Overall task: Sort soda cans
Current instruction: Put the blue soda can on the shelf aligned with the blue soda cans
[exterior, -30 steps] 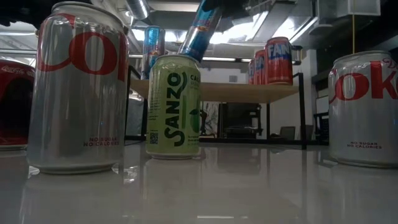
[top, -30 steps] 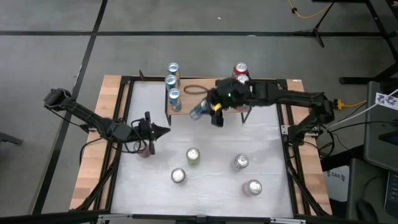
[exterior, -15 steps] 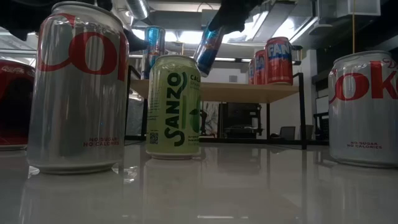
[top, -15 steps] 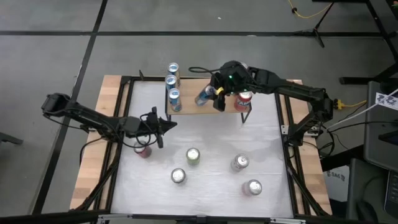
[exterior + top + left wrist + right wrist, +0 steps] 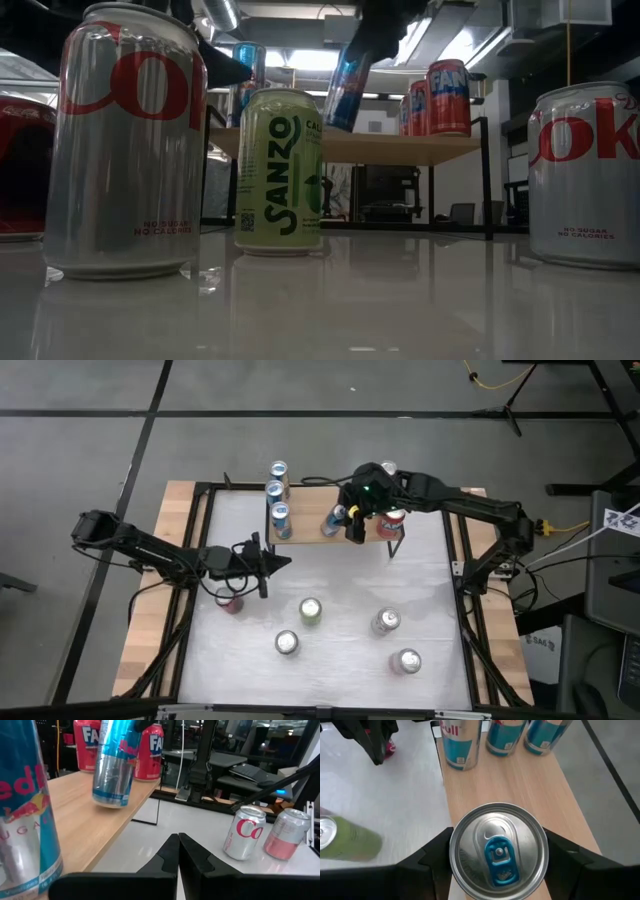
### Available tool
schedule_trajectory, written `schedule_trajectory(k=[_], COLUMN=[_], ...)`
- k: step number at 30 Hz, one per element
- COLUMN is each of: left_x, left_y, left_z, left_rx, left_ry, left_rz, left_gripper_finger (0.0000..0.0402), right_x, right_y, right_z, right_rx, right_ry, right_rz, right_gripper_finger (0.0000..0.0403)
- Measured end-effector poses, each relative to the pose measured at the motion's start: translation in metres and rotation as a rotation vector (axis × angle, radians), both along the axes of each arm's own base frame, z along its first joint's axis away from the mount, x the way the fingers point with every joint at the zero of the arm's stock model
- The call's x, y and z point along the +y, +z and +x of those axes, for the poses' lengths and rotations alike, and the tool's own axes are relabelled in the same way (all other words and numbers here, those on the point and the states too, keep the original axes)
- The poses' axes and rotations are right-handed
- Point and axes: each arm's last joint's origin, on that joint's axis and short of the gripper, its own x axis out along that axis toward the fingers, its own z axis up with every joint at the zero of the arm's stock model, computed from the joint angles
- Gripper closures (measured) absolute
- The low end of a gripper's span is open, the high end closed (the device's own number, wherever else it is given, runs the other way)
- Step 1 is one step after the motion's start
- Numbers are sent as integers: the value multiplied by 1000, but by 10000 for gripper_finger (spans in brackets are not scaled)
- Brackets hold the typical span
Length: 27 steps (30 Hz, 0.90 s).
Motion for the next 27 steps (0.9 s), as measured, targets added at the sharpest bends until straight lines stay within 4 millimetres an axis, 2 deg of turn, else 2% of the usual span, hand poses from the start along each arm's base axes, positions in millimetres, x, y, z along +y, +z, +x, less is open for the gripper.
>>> schedule_trajectory(k=[17,27], left_x=[0,0], left_y=[1,1], left_z=[0,0], left_rx=[-7,-6], left_ry=[2,3], left_rz=[-1,-1], left_gripper_finger=[401,401], right_x=[-1,-1], right_y=[-4,-7], right_z=[6,6], right_rx=[0,18], right_ry=[-1,-2], right_rz=[-2,1], right_gripper_finger=[175,125])
